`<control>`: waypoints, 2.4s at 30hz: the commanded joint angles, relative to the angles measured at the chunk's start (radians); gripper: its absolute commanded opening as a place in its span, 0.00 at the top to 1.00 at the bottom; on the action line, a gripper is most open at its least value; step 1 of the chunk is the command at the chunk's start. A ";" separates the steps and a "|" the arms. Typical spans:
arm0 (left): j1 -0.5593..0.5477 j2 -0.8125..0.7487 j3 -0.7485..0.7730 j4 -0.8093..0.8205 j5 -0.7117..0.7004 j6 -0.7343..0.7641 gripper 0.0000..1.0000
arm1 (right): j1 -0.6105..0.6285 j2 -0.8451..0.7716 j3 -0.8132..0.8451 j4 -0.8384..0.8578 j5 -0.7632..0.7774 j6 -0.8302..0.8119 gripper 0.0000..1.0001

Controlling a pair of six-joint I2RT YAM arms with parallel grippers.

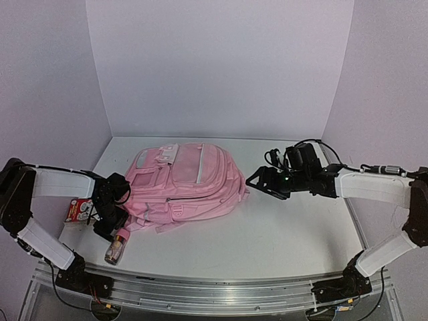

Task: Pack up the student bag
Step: Adjust the stationery at the center of the board, then pick up the stationery from the center of the board.

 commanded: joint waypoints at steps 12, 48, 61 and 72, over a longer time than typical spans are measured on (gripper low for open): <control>-0.094 -0.106 0.296 -0.235 -0.080 0.406 0.00 | -0.004 0.020 0.007 0.022 -0.109 -0.011 0.20; -0.391 0.086 0.070 -0.005 0.072 0.683 0.63 | -0.004 -0.029 -0.042 0.055 -0.175 -0.032 0.20; -0.634 0.020 0.422 -0.128 -0.107 0.905 1.00 | -0.002 -0.032 0.019 0.055 -0.492 -0.069 0.20; -0.663 0.042 0.540 0.239 0.255 1.334 1.00 | 0.097 0.043 0.153 0.050 -0.766 -0.247 0.20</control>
